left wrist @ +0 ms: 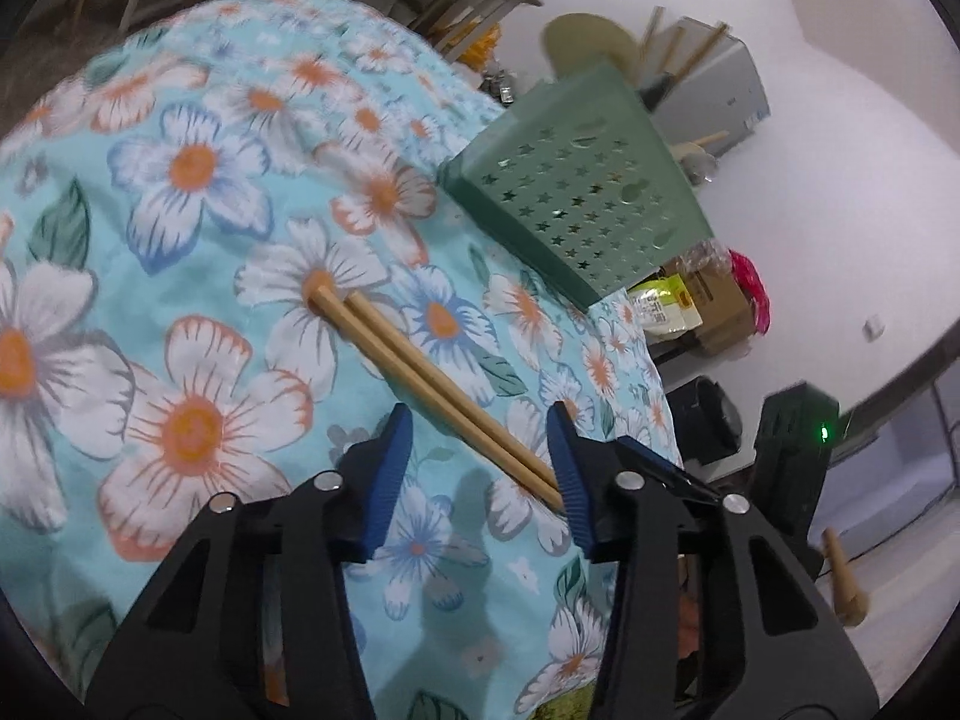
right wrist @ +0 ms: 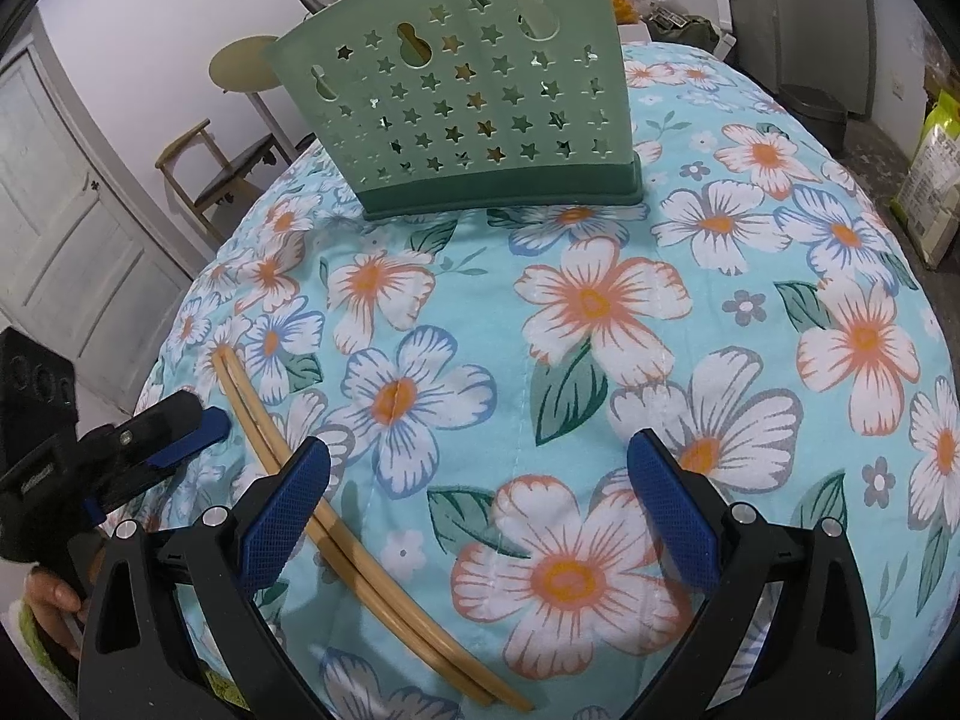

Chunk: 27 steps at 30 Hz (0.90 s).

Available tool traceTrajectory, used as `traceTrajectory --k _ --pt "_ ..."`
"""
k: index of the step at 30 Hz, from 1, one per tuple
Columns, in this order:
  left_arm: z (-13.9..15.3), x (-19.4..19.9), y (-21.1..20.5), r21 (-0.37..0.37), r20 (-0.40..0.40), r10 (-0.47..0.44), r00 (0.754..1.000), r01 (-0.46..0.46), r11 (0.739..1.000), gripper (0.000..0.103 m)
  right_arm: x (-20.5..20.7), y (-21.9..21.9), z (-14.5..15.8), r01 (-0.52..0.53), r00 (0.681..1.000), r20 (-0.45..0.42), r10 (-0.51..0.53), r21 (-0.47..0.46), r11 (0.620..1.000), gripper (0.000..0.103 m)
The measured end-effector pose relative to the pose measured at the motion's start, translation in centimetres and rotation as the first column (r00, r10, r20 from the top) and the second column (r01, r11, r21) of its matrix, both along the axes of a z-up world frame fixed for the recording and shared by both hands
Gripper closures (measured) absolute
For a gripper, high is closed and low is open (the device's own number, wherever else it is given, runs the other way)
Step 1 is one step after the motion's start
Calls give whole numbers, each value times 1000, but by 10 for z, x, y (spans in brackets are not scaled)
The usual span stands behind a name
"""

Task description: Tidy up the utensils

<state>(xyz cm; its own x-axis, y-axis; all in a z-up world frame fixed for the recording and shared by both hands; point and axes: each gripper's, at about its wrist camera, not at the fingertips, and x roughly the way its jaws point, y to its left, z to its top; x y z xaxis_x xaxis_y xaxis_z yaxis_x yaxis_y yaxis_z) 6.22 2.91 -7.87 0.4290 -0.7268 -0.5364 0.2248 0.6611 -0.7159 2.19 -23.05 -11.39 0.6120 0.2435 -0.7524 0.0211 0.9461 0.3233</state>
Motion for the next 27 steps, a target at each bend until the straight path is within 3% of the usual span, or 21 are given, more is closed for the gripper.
traceTrajectory --k 13,22,24,27 --pt "-18 12 9 -64 -105 74 992 -81 995 93 -1 2 0 -9 1000 6 9 -14 1000 6" --pt "-16 4 19 -84 -126 74 989 -85 993 95 0 2 0 -15 1000 1 15 -19 1000 6" --pt "-15 0 23 -88 -135 69 988 -82 993 102 0 1 0 -14 1000 0 14 -15 1000 6" --pt "-16 -8 30 -100 -165 62 984 -79 992 102 1 1 0 -12 1000 0 12 -15 1000 6"
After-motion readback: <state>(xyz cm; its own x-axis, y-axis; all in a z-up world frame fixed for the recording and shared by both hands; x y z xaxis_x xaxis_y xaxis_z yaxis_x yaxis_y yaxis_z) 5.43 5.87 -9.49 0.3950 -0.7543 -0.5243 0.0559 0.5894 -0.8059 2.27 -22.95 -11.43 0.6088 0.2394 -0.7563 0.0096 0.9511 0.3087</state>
